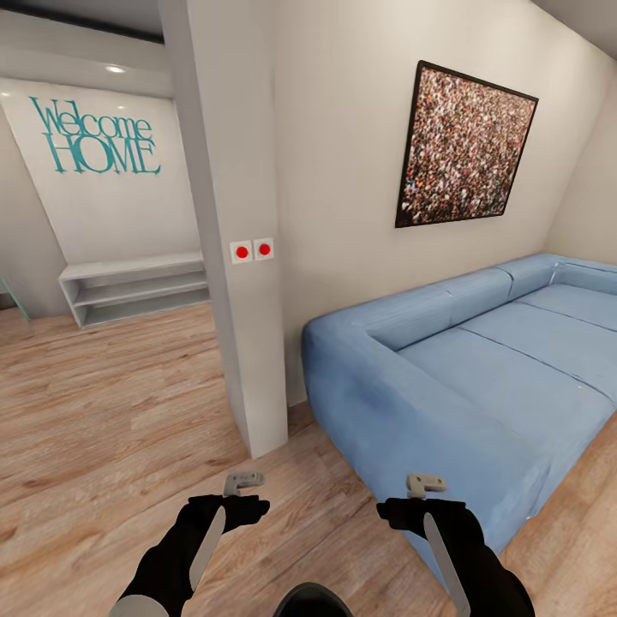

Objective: Place each of the two pumpkins and all three candles from the living room inside a cabinet in the living room (use any cabinet), then make sure every cabinet is closed, and position the cauldron so it is next to a table in the living room.

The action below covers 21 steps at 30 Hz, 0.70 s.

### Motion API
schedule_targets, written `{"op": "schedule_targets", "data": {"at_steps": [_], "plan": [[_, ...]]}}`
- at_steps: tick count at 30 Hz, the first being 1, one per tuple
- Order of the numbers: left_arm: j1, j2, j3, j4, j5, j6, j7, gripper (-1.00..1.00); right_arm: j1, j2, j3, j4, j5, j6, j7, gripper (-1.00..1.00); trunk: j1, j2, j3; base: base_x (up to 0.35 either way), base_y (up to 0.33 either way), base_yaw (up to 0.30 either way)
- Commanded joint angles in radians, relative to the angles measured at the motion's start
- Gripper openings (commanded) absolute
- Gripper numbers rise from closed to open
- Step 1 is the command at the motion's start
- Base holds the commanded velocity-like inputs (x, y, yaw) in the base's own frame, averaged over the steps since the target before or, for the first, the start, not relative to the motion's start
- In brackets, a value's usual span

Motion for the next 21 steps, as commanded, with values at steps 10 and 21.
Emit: {"op": "schedule_targets", "data": {"at_steps": [10,21], "plan": [[0.0,0.0,0.0,-0.002,0.01,0.004,0.007,1.0,-0.001,0.0,0.0,0.0,-0.007,0.004,-0.005,1.0,0.0,-0.001,-0.001,0.0,0.004,0.0],[0.0,0.0,0.0,-0.006,0.01,0.004,0.009,1.0,-0.001,0.0,0.0,0.0,-0.006,0.004,-0.005,1.0,0.031,-0.057,-0.026,0.0,0.0,0.0]]}}
